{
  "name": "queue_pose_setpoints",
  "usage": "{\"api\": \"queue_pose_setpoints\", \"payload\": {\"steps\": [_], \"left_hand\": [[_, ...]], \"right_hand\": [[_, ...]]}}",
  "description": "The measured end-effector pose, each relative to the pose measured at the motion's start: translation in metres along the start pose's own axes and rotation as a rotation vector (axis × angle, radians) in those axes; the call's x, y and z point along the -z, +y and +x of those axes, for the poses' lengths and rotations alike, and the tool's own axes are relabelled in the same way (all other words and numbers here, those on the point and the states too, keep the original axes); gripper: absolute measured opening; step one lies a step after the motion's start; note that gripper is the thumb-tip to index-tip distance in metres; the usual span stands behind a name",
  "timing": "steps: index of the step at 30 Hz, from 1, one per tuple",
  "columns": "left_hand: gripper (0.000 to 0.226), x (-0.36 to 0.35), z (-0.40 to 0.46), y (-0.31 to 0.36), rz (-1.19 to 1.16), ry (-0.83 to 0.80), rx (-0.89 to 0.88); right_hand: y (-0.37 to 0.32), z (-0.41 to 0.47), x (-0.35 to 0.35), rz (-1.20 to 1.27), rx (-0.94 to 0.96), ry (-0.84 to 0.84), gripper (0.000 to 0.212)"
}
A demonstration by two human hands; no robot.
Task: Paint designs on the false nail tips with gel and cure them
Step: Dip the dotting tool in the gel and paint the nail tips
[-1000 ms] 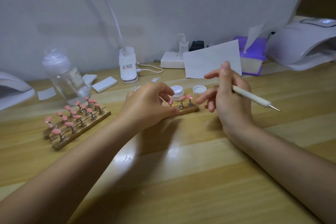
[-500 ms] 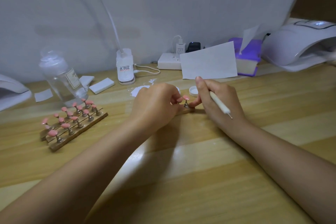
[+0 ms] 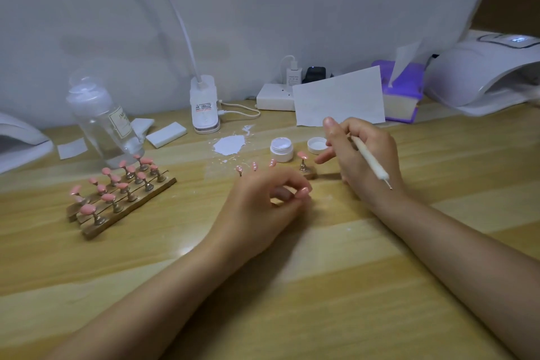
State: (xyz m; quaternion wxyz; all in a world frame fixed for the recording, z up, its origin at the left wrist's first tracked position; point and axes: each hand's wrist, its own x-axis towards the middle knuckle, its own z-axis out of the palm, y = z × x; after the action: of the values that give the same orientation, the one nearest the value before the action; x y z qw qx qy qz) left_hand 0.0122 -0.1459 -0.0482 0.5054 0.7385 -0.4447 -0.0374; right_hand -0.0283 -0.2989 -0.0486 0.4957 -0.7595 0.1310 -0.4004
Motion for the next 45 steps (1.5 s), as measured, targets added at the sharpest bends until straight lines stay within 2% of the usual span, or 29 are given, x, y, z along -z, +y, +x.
{"api": "queue_pose_setpoints", "payload": {"steps": [2,4,7,9,11,14,16,19,24,28,32,39,45], "left_hand": [[0.019,0.0,-0.001,-0.003,-0.108,-0.005,0.076],[0.02,0.001,-0.001,-0.005,-0.186,-0.018,0.109],[0.009,0.001,-0.002,-0.005,-0.227,-0.024,0.12],[0.005,0.001,-0.002,-0.004,-0.237,-0.021,0.117],[0.012,0.003,-0.001,-0.003,-0.22,-0.027,0.088],[0.025,0.004,0.0,-0.003,-0.21,-0.037,0.058],[0.023,0.003,0.001,-0.004,-0.217,-0.032,0.054],[0.014,0.003,0.002,-0.006,-0.225,-0.019,0.058],[0.015,0.003,0.002,-0.006,-0.148,0.004,-0.019],[0.014,0.003,0.002,-0.007,-0.22,-0.036,-0.024],[0.023,0.003,0.001,-0.007,-0.261,-0.035,0.028],[0.031,0.003,0.002,-0.007,-0.249,-0.039,0.036],[0.025,0.003,0.002,-0.006,-0.229,-0.029,0.031]], "right_hand": [[-0.004,-0.001,0.0,0.026,-0.017,-0.005,0.033],[-0.006,-0.002,-0.001,0.048,-0.057,0.005,0.037],[-0.009,0.0,0.0,0.079,-0.13,0.031,0.047],[-0.016,0.002,0.002,0.11,-0.169,-0.009,0.051],[-0.022,0.005,0.003,0.126,-0.198,-0.073,0.052],[-0.025,0.014,0.0,0.073,-0.19,-0.132,0.036],[-0.025,0.022,-0.003,0.065,-0.185,-0.158,0.021],[-0.024,0.034,-0.009,0.003,-0.169,-0.223,0.034],[-0.024,0.058,-0.028,-0.209,-0.089,-0.209,0.049],[-0.021,0.067,-0.046,-0.424,-0.075,-0.259,0.046],[-0.013,0.064,-0.056,-0.546,-0.117,-0.295,0.034],[-0.014,0.064,-0.057,-0.579,-0.1,-0.307,0.028],[-0.013,0.059,-0.057,-0.574,-0.066,-0.288,0.029]]}}
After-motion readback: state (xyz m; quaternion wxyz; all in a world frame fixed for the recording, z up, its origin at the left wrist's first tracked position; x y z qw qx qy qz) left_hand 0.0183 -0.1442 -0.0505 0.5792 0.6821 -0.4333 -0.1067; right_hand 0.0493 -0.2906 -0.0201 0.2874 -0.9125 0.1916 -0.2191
